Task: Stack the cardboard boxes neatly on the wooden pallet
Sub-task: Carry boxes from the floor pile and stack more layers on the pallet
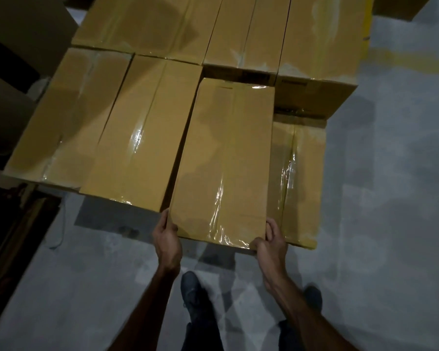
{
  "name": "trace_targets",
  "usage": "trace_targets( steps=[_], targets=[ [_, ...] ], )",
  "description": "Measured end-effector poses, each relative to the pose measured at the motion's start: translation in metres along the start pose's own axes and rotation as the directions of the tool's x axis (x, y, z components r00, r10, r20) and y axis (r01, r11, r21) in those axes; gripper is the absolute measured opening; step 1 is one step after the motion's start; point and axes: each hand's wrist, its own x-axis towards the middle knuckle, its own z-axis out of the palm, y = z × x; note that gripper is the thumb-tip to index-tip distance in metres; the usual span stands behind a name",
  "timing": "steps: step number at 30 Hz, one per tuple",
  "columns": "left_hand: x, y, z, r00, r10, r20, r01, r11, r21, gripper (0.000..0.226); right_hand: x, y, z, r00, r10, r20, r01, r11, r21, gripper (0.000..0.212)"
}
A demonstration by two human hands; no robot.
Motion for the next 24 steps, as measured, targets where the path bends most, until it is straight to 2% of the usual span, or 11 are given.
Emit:
trace_targets(
  steps=[6, 10, 17, 24],
  targets=[
    [0.015, -0.008, 0.007, 1.0, -0.001, -0.012, 0.001, 1.0, 0.024, 0.043, 0.013, -0.003, 0.006, 0.999, 0.032, -0.024, -0.032, 0.999, -0.009, 0.065],
    [0.024, -0.018, 0.008, 0.999, 0.012, -0.039, -0.01, 0.999, 0.046, 0.034, 0.02, 0.0, 0.012, 0.995, 0.095, 0.001, -0.095, 0.995, 0.037, 0.072],
    [0.043, -0.031, 0.016, 0.992, -0.005, -0.125, 0.005, 1.0, 0.003, 0.037, 0.03, 0.017, 0.025, 0.998, 0.062, 0.008, -0.062, 0.997, 0.04, 0.078],
    [0.043, -0.034, 0.02, 0.97, 0.016, -0.241, -0.017, 1.0, -0.003, 0.043, 0.026, 0.003, 0.025, 1.0, -0.019, -0.007, 0.019, 0.999, 0.04, 0.071]
  ],
)
